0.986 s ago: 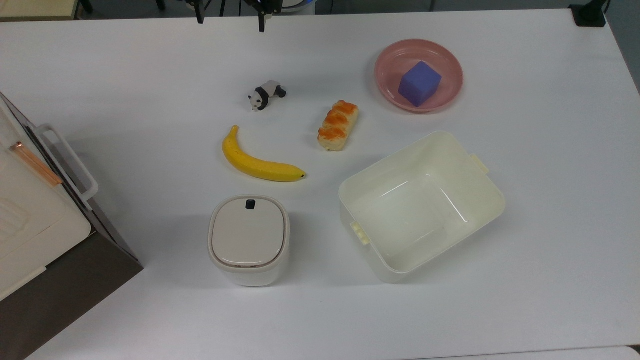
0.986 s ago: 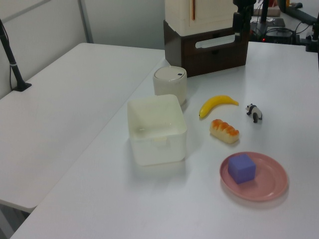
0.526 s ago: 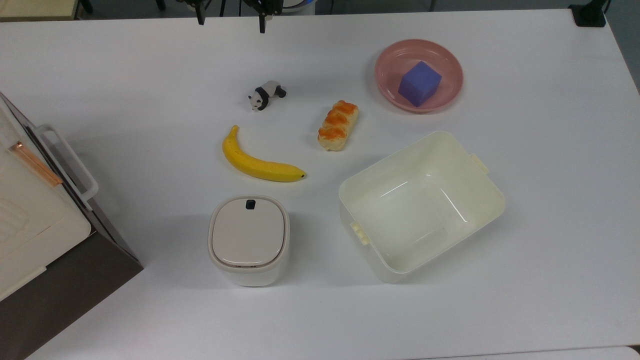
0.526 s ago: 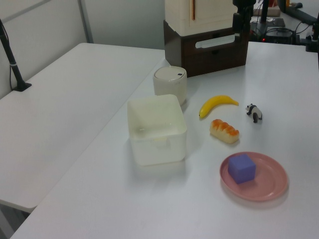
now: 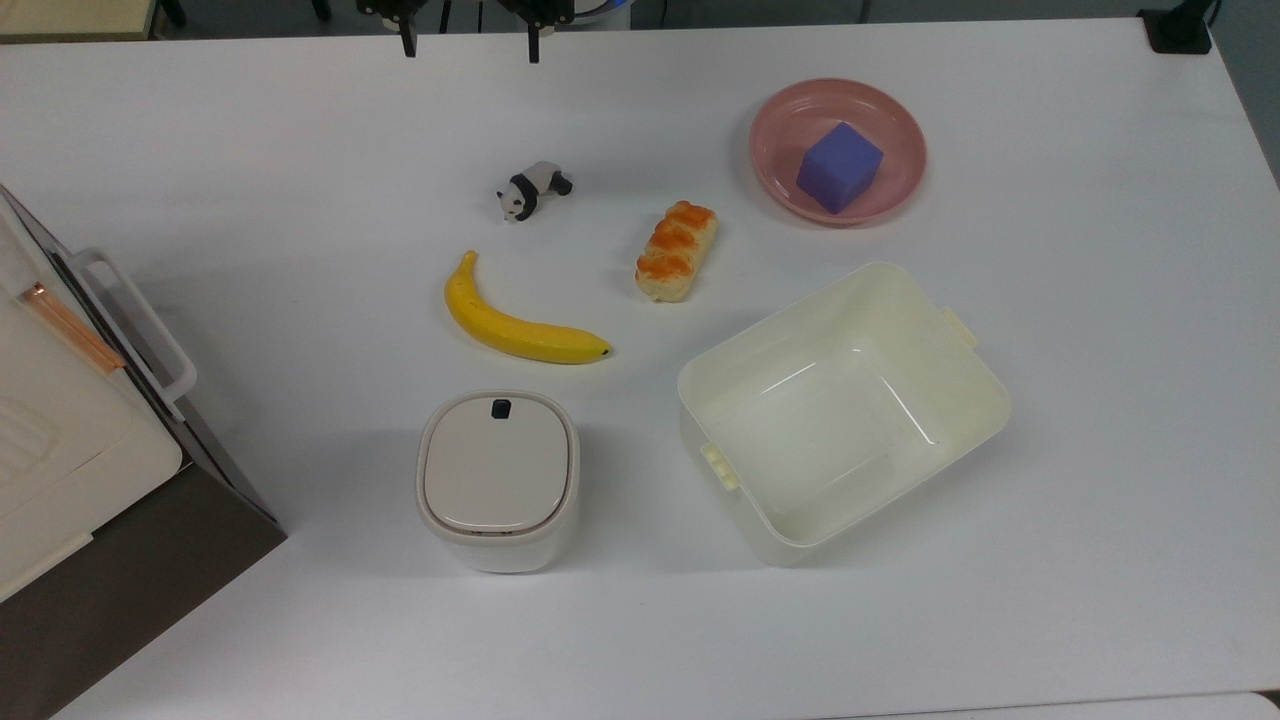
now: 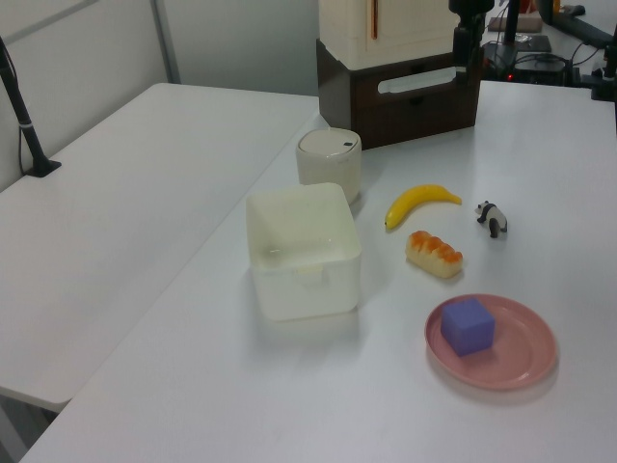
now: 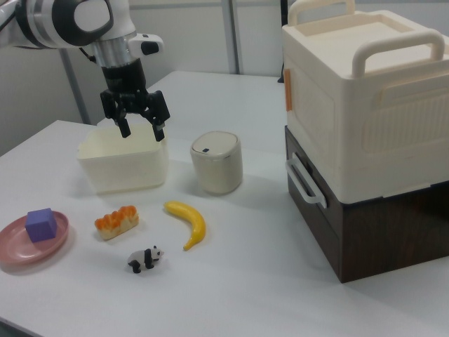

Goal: Slide open the drawer

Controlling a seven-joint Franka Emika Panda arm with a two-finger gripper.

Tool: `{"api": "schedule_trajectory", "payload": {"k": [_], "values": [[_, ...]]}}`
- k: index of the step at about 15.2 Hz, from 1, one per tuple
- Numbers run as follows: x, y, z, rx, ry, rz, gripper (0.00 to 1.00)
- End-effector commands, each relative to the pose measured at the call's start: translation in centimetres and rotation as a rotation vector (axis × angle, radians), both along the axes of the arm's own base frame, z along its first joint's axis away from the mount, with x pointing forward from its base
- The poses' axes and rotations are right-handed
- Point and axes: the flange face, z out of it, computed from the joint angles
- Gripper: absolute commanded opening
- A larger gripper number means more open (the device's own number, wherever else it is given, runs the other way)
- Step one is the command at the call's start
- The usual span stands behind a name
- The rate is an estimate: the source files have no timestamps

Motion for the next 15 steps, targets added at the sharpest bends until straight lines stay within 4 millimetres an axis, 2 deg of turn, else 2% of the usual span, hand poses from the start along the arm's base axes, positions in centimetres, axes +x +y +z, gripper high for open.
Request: {"api": "schedule_trajectory", "payload": {"k": [1, 12, 15], "values": [[-0.2, 0.3, -0.4, 0.02, 0.021, 0.065, 1.0], [0.3, -0.3, -0.7, 0.017, 0.005, 0.106, 1.0], [0.9, -0.4, -1.4, 0.017, 0.007, 0.142, 1.0]]}}
